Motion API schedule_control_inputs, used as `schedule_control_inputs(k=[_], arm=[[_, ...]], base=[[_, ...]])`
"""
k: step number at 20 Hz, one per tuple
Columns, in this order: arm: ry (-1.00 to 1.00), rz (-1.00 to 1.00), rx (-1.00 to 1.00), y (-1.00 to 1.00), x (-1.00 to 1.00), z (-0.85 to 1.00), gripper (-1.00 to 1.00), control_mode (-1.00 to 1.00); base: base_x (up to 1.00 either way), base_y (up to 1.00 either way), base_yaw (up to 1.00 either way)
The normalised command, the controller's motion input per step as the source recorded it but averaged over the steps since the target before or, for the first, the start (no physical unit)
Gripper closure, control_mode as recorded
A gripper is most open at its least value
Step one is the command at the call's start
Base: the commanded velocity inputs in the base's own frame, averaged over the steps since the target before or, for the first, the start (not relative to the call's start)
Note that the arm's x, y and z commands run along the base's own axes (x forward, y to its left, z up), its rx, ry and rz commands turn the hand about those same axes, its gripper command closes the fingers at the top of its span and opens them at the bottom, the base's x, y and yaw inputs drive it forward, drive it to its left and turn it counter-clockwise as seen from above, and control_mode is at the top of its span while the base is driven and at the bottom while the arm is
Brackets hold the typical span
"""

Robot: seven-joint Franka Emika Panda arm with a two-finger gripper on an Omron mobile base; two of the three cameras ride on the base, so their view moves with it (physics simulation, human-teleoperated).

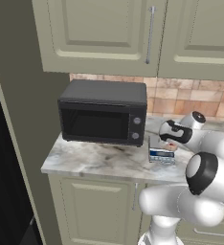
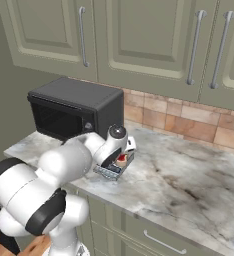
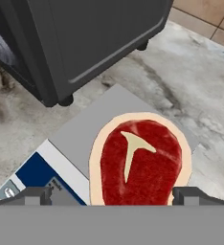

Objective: Take the steak from the fridge and place it on the digital scale on the counter by the fridge. Wait a few seconds for a reading, then move it to the plate on the dining counter.

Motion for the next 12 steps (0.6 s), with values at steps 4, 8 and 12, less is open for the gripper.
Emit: schedule_control_inputs(k=[4, 8, 12], arm=[[-0.04, 0.00, 0.00, -0.05, 0.00, -0.04, -1.00, -1.00], [-0.02, 0.00, 0.00, -0.13, 0.00, 0.00, -1.00, -1.00], [0.00, 0.00, 0.00, -0.14, 0.00, 0.00, -1.00, -1.00]], base=[[0.00, 0.00, 0.00], [0.00, 0.00, 0.00], [0.00, 0.00, 0.00]])
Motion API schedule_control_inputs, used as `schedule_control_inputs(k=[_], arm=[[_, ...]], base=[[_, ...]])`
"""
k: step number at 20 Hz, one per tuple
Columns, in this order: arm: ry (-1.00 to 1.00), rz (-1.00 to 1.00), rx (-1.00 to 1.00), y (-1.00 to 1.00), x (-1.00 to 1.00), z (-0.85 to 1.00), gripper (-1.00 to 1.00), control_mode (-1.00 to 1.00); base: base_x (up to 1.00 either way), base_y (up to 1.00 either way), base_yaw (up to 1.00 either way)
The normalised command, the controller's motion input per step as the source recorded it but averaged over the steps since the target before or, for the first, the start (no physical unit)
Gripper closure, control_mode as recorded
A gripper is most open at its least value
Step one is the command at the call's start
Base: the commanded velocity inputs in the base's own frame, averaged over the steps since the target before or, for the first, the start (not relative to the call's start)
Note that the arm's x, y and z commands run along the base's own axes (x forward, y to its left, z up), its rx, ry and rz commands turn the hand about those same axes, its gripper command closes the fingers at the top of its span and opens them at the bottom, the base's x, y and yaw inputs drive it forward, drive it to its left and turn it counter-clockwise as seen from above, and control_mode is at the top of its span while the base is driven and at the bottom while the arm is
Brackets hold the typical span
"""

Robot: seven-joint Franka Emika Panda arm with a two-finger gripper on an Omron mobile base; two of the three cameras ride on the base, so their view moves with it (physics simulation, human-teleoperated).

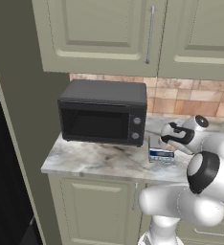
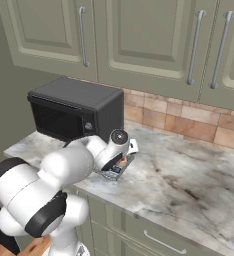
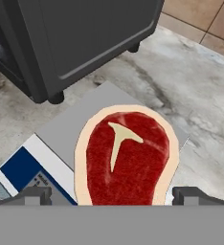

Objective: Take the steak from the fridge and place it on the digital scale on the counter by the fridge. Wait a few seconds for a reading, then move it to the plate on the dining counter.

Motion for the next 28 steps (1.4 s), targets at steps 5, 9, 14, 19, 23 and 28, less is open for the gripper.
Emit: schedule_control_inputs(k=[5, 9, 14, 19, 23, 28], arm=[[0.00, 0.00, 0.00, -0.09, -0.02, 0.00, -1.00, -1.00], [0.00, 0.00, 0.00, -0.05, 0.00, 0.00, -1.00, -1.00], [0.00, 0.00, 0.00, -0.04, 0.00, -0.05, -1.00, -1.00], [0.01, 0.00, 0.00, -0.04, 0.00, -0.19, -1.00, -1.00], [0.03, 0.00, 0.00, -0.01, 0.01, -0.24, -1.00, -1.00], [0.01, 0.00, 0.00, 0.00, 0.06, -0.13, -1.00, -1.00]], base=[[0.00, 0.00, 0.00], [0.00, 0.00, 0.00], [0.00, 0.00, 0.00], [0.00, 0.00, 0.00], [0.00, 0.00, 0.00], [0.00, 0.00, 0.00]])
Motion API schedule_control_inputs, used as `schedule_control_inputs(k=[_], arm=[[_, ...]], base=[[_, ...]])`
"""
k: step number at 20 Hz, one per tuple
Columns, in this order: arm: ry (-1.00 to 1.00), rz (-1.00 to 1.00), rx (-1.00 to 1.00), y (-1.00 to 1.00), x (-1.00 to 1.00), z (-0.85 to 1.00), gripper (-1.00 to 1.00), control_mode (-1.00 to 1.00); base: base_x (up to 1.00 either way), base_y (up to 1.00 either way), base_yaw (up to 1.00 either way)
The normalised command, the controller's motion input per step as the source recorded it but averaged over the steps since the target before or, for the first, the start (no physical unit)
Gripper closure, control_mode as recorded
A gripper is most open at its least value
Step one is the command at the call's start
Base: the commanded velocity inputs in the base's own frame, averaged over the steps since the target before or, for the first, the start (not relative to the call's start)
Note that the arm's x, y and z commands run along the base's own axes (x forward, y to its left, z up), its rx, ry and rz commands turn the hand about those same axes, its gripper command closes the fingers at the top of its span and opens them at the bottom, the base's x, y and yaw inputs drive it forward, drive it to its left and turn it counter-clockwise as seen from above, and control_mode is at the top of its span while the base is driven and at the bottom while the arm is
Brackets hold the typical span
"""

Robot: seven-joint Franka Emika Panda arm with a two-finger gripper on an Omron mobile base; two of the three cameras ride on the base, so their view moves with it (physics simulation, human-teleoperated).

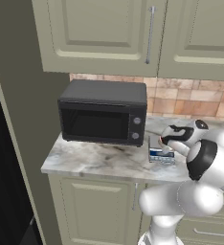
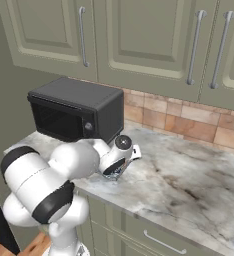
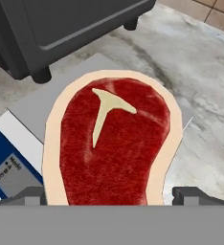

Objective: Take the steak from the fridge and place it on the digital scale on the counter by the fridge. Wait a few seconds for a reading, then move it to the plate on the dining counter.

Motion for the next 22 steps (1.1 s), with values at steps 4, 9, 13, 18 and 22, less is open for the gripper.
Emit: schedule_control_inputs(k=[4, 9, 13, 18, 22], arm=[[0.00, 0.00, 0.00, 0.00, 0.09, -0.05, -1.00, -1.00], [0.00, 0.00, 0.00, 0.00, 0.17, -0.02, -1.00, -1.00], [0.00, 0.00, 0.00, -0.01, 0.19, -0.02, -1.00, -1.00], [0.00, 0.00, 0.00, 0.00, 0.06, -0.16, 1.00, -1.00], [0.00, 0.00, 0.00, 0.00, -0.02, -0.16, 1.00, -1.00]], base=[[0.00, 0.00, 0.00], [0.00, 0.00, 0.00], [0.00, 0.00, 0.00], [0.00, 0.00, 0.00], [0.00, 0.00, 0.00]])
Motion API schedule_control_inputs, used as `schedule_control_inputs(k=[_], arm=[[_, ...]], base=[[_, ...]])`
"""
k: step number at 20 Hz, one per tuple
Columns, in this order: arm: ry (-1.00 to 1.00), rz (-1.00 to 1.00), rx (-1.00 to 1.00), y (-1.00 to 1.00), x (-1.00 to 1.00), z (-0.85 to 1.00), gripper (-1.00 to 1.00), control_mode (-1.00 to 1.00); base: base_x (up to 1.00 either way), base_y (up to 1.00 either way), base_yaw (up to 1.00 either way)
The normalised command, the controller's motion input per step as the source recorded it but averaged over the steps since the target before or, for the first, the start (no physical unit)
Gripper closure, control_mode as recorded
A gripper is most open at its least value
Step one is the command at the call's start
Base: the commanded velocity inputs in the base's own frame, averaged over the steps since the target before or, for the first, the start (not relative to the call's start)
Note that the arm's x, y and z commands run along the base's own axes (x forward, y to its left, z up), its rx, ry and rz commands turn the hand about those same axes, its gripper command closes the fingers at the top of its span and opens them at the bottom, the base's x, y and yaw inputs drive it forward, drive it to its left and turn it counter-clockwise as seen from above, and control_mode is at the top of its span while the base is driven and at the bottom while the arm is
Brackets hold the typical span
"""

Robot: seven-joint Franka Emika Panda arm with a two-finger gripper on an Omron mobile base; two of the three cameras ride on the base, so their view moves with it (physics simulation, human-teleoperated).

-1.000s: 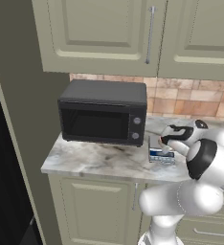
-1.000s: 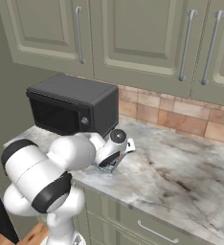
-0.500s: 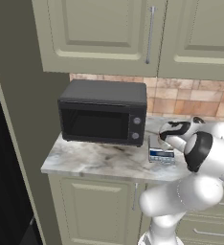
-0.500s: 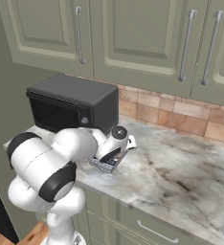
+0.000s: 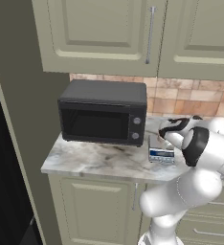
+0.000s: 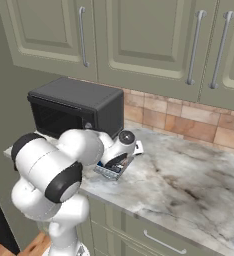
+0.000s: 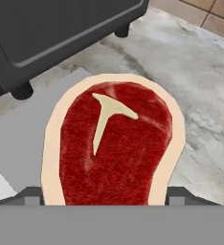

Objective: Take the steak from the fridge and place it on the digital scale on the counter by the fridge. Wait a few seconds for a reading, then move it to the plate on the dining counter.

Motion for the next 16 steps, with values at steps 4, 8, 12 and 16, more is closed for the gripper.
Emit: schedule_control_inputs(k=[4, 8, 12, 16], arm=[[-0.09, 0.00, 0.00, 0.00, -0.52, 0.07, 1.00, -1.00], [-0.20, -0.02, 0.02, 0.00, -0.81, 0.71, 1.00, -1.00], [-0.16, -0.02, 0.06, 0.00, -0.83, 1.00, 1.00, -1.00], [-0.03, 0.00, 0.08, 0.00, -0.70, 1.00, 1.00, -1.00]], base=[[0.00, 0.00, 0.00], [0.00, 0.00, 0.00], [0.00, 0.00, 0.00], [0.00, 0.00, 0.00]])
